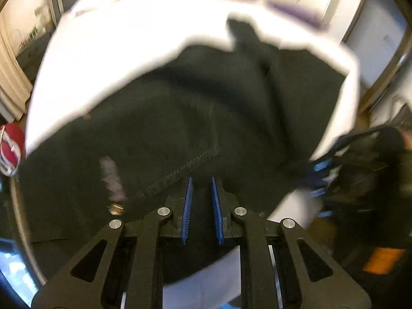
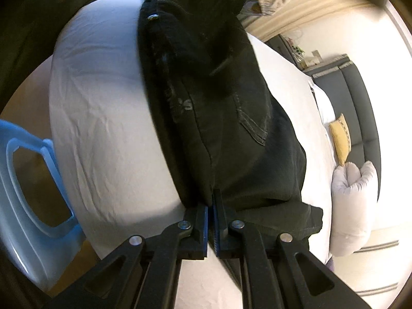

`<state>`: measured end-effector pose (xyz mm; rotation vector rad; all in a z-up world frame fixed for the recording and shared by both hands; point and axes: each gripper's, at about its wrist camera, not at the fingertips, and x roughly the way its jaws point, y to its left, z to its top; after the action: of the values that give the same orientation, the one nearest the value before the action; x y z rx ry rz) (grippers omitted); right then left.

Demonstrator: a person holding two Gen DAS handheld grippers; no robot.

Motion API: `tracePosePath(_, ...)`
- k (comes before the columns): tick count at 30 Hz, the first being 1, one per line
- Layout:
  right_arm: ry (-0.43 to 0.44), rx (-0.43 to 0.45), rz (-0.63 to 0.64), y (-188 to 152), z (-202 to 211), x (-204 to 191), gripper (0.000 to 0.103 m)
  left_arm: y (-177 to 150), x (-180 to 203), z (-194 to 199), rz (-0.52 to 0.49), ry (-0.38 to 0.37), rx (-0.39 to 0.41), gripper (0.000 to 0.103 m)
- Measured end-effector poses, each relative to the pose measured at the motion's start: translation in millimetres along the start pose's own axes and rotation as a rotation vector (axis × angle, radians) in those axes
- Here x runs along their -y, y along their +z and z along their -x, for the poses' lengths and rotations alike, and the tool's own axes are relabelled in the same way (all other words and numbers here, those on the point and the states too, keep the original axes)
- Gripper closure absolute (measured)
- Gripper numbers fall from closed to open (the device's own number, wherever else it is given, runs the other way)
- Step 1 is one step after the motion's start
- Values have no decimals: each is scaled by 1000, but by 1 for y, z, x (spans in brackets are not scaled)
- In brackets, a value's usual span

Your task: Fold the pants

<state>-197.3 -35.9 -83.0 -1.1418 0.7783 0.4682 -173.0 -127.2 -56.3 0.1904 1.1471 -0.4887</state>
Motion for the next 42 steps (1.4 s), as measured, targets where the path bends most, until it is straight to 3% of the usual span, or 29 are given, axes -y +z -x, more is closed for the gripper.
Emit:
tracePosePath(2, -6, 14, -43, -3, 4, 3, 91, -1, 3, -8, 21, 7, 27, 89)
tracePosePath(4, 51, 51, -194, -13, 16, 27, 76, 3, 1, -7, 48, -5, 18, 89)
tracePosePath(6, 165, 103, -411, -30, 24, 66, 32, 7, 2, -9, 58, -6, 11, 89)
tracePosePath(7, 216, 137, -526, -41, 27, 89, 29, 8, 2, -11, 60, -2, 9, 89)
tracePosePath(10, 331, 209, -973, -97, 17, 180, 29, 18, 4, -14, 75, 15, -2, 89)
tracePosePath(12, 422, 301, -1295, -149, -5, 238, 30, 18, 3, -15, 83, 16, -5, 89)
tracePosePath(14, 497, 378, -1537, -192, -32, 275, 33, 18, 0, -19, 93, 10, -6, 89)
tracePosePath(16, 589, 398, -1745, -227, -72, 301, 43, 23, -3, -20, 110, -3, -10, 89)
tracePosePath(19, 704, 346, -1995, -260, -138, 312, 53, 21, -11, -24, 128, -12, -16, 89)
tracePosePath(20, 705, 327, -2032, -265, -149, 312, 58, 22, -13, -27, 132, -13, -18, 89)
tracePosePath(24, 731, 235, -2206, -288, -195, 312, 58, 29, -17, -33, 148, -21, -28, 89)
tracePosePath(28, 731, 205, -2241, -295, -211, 311, 58, 21, -27, -36, 159, -32, -29, 89)
tracePosePath(32, 759, 210, -2261, -291, -227, 315, 58, 0, -45, -35, 155, -38, -26, 89)
tracePosePath(40, 772, 298, -2288, -281, -255, 336, 58, -4, -55, -32, 156, -42, -22, 89)
tracePosePath(41, 759, 301, -2281, -281, -257, 338, 67, -5, -56, -30, 154, -42, -22, 89)
tracePosePath(42, 726, 283, -2267, -281, -256, 341, 89, -6, -57, -30, 153, -41, -23, 89)
